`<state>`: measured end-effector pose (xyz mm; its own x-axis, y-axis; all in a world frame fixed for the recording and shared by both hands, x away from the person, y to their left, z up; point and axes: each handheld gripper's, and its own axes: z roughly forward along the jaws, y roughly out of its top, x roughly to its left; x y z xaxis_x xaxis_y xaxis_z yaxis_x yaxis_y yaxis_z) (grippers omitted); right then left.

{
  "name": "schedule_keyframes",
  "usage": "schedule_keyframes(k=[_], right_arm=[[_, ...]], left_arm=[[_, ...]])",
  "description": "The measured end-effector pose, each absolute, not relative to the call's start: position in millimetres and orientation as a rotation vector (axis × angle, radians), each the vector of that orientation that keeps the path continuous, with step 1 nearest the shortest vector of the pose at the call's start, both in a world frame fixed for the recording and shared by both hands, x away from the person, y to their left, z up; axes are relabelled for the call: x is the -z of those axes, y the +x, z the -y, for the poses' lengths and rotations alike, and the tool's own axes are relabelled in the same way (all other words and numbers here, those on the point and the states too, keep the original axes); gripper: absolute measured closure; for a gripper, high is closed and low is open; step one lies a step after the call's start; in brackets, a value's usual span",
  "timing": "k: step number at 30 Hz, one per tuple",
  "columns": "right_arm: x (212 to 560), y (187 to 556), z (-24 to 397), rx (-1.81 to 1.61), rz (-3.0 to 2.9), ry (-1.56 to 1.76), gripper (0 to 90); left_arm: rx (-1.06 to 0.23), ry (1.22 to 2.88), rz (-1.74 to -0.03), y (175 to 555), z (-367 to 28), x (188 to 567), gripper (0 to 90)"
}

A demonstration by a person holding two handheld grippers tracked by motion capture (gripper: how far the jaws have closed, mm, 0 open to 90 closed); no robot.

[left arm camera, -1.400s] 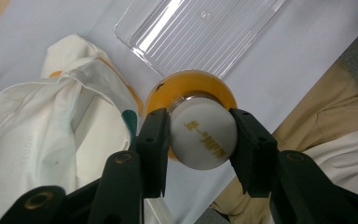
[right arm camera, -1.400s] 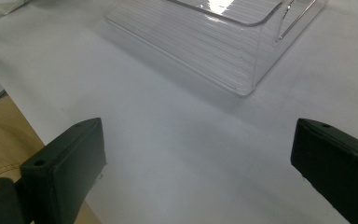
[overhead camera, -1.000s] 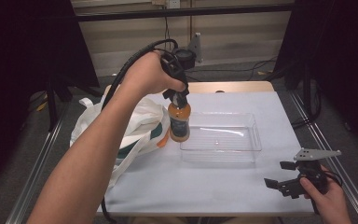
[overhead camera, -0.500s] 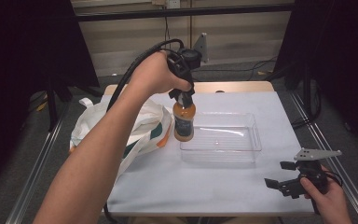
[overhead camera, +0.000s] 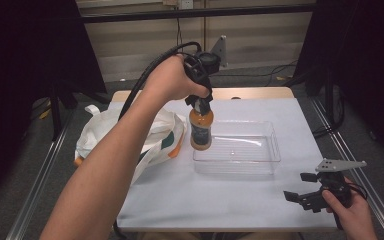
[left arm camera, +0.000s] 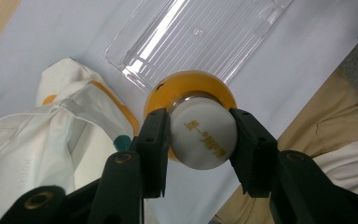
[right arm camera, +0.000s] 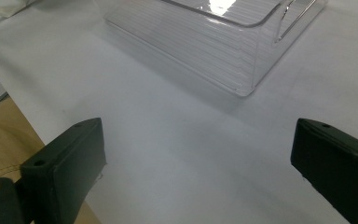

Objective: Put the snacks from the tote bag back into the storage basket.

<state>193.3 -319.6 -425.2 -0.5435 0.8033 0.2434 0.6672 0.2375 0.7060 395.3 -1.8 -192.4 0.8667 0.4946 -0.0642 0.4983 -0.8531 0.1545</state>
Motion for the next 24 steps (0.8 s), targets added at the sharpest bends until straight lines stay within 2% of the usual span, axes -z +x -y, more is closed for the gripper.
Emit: schedule_keyframes(k=[24], right_arm=[[424.5,192.3,321.8,-1.203,-2.32,1.4,2.6]], left_arm=[[0.05,2.893,-0.728,394.5,18.3,215.7,59.2]])
